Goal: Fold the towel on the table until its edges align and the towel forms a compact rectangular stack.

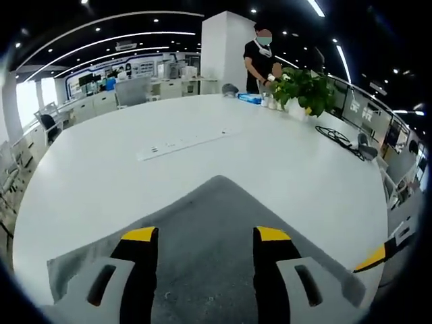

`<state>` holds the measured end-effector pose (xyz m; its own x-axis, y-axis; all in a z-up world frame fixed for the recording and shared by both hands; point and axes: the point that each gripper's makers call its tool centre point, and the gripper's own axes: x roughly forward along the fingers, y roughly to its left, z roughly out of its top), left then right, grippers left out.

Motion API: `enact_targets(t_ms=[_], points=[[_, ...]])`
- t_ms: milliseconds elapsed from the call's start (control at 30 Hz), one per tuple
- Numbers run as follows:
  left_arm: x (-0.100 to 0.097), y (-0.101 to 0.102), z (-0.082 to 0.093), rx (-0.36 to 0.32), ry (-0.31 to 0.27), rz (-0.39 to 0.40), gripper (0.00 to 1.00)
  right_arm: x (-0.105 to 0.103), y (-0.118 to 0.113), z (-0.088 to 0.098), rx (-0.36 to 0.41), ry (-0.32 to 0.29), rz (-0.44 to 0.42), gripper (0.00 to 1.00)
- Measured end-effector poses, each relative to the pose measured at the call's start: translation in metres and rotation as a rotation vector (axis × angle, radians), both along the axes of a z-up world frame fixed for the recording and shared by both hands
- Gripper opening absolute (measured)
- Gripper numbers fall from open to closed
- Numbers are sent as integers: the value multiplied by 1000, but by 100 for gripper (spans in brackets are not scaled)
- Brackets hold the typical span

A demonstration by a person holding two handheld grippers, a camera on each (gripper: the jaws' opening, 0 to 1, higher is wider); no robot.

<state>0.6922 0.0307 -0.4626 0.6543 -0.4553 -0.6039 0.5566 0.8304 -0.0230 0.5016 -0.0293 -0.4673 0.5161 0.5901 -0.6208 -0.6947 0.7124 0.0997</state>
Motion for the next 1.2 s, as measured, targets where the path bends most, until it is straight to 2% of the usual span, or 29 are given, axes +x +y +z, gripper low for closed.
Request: enact_targets(t_ms=[200, 233, 300, 533, 567, 667, 700, 800, 900, 1200], points=[[5, -18, -2, -4, 12, -17, 61, -2, -18, -4, 1, 10, -23, 44], [8, -29, -3, -3, 16, -28, 61, -2, -20, -5, 2, 16, -29, 44], [10, -36, -7, 5, 24, -43, 62, -3, -26, -8, 5, 25, -40, 44], [20, -53, -16, 9, 53, -50, 59, -7, -36, -13, 12, 53, -46, 42], [19, -56, -17, 10, 56, -51, 58, -8, -38, -14, 15, 58, -47, 42], [19, -67, -16, 0, 56, -67, 38, -11, -41, -15, 17, 69, -45, 41], [21, -68, -17, -5, 54, -66, 35, -12, -41, -16, 20, 70, -44, 41], [22, -77, -23, -2, 67, -76, 42, -16, -40, -22, 24, 90, -42, 41], [24, -83, -24, 4, 69, -82, 37, -19, -41, -22, 29, 99, -44, 41], [27, -86, -37, 2, 111, -57, 30, -25, -37, -28, 38, 127, -39, 36]])
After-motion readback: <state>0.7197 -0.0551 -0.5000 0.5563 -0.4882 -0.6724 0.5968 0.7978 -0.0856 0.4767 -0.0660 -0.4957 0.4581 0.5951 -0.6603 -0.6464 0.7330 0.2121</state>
